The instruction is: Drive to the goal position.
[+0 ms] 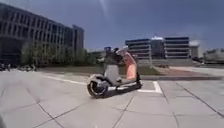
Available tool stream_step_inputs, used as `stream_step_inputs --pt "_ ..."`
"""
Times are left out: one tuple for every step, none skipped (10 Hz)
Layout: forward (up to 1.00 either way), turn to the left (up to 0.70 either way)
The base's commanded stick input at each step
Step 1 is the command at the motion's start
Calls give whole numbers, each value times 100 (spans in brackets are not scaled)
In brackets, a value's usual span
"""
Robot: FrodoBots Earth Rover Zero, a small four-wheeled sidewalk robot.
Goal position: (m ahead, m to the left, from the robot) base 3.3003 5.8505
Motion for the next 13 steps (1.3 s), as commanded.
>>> stream_step_inputs --pt "0 -5" --pt "0 -5" --pt "0 -5" --pt "0 -5" --pt "0 -5" --pt "0 -5" --pt "0 -5" --pt "0 -5" --pt "0 -5" --pt "0 -5" --pt "0 -5" --pt "0 -5" --pt "0 -5"
